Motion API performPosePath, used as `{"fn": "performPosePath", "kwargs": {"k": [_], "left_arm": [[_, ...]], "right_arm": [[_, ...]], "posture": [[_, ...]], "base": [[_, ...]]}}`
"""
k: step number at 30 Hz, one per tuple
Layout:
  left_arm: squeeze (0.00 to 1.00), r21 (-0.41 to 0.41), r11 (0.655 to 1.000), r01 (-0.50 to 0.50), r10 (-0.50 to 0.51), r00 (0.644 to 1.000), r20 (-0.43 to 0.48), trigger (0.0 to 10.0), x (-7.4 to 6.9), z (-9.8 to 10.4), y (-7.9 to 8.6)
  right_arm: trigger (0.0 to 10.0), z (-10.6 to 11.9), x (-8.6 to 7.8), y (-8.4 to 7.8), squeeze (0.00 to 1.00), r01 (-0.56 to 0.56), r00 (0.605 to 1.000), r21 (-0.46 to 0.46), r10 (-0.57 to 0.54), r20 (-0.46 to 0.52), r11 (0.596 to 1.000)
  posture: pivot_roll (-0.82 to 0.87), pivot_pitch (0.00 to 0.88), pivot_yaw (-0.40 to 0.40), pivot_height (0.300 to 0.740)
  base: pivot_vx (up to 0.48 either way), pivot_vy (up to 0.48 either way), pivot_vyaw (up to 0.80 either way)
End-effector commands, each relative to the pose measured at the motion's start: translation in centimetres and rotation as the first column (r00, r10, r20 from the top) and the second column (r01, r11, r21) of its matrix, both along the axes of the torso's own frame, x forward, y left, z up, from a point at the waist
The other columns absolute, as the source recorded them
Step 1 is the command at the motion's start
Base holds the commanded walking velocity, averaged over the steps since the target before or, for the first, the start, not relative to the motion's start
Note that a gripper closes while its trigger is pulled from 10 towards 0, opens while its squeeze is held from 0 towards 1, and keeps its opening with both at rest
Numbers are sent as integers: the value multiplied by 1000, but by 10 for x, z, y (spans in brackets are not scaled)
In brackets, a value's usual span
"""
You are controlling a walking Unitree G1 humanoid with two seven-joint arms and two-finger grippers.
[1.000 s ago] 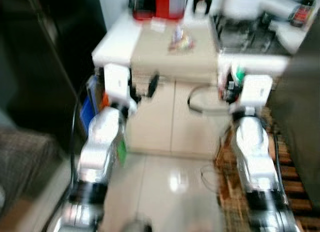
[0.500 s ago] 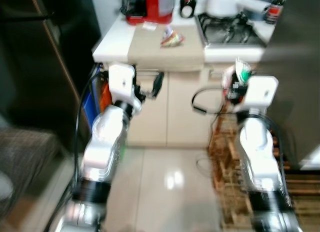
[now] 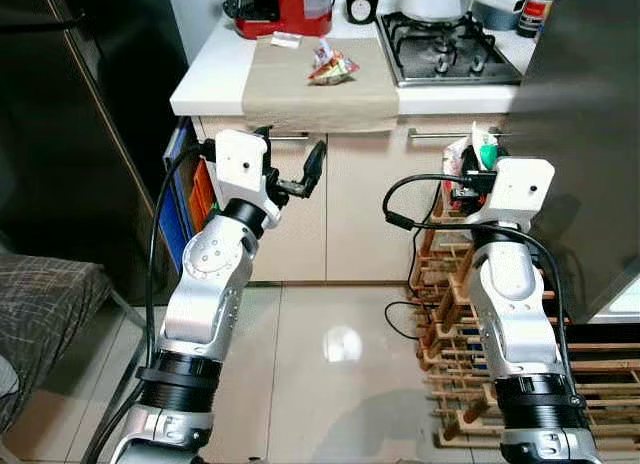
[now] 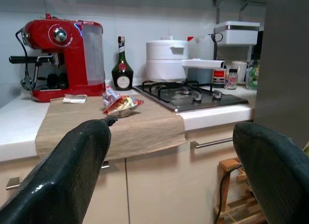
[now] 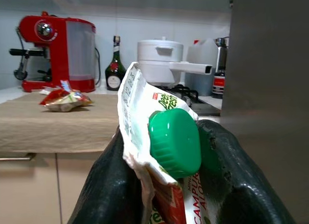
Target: Restocking fridge
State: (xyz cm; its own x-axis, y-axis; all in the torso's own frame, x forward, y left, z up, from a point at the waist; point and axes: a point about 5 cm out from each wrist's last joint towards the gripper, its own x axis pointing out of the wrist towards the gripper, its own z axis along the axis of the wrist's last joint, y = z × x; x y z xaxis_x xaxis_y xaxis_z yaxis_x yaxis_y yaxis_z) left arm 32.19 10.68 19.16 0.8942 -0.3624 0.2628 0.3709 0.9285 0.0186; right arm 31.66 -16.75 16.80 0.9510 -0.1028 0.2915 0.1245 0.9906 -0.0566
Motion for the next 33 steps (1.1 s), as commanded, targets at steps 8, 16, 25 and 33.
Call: {"fn": "performPosePath", "kwargs": {"k": [8,16,25,33], "left_arm": [[0,3,1000,-9,9,1000,4,10000,0,-1,1],[0,5,1000,-8,8,1000,2,10000,-1,-2,-1],[0,25,1000,-9,10,999,-37,10000,0,-8,0],[0,26,1000,4,-3,999,-36,10000,-1,-9,0]], "right_arm": [[10000,2,2,2,86,-7,1000,12,7,-4,1000],[10000,1,1,2,86,-10,1000,8,10,-14,1000],[10000,-4,-3,-2,86,1,999,-1,-1,-35,1000],[10000,-7,-4,-5,90,11,999,-4,-11,-48,1000]], "posture": [[-34,0,50,740],[-38,0,44,740],[-42,0,48,740],[-51,0,57,740]], "base": [[-255,0,0],[-288,0,0],[-61,0,0],[61,-258,0]]}}
